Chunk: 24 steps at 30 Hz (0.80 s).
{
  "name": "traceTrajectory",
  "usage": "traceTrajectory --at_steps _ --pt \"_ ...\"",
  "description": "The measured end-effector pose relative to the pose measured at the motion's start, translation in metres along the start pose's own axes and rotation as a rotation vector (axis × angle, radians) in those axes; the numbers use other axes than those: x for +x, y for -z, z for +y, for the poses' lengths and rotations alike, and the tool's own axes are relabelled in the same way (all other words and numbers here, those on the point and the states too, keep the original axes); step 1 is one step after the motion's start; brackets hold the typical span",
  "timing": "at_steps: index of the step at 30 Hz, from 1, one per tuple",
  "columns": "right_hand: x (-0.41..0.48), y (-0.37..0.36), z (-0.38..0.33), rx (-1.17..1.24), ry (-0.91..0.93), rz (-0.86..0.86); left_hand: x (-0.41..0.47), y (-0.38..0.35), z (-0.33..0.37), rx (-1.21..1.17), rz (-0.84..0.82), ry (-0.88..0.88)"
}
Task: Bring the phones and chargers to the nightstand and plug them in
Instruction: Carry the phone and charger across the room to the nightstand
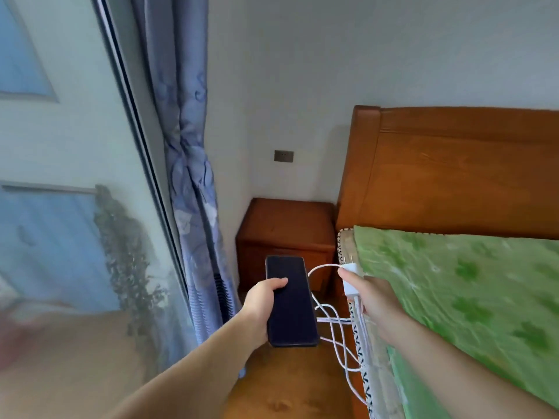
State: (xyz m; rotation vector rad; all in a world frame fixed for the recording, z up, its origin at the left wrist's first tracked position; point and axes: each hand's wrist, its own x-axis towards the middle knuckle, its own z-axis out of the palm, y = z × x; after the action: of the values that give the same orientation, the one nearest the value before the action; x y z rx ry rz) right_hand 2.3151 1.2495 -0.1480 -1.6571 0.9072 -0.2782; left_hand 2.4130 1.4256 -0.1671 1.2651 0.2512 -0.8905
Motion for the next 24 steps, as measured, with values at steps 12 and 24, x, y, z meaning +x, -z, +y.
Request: traceTrajectory --at_steps 12,24 --pt "0.272 -0.044 -0.137 -0.112 0.167 0.004 0.238 -0.047 0.182 -0.023 -0.013 0.023" --pt "0.597 -0.112 -0.127 -0.237 0.130 -0.217 0.482 -0.071 0.282 -0.150 0.215 -0.012"
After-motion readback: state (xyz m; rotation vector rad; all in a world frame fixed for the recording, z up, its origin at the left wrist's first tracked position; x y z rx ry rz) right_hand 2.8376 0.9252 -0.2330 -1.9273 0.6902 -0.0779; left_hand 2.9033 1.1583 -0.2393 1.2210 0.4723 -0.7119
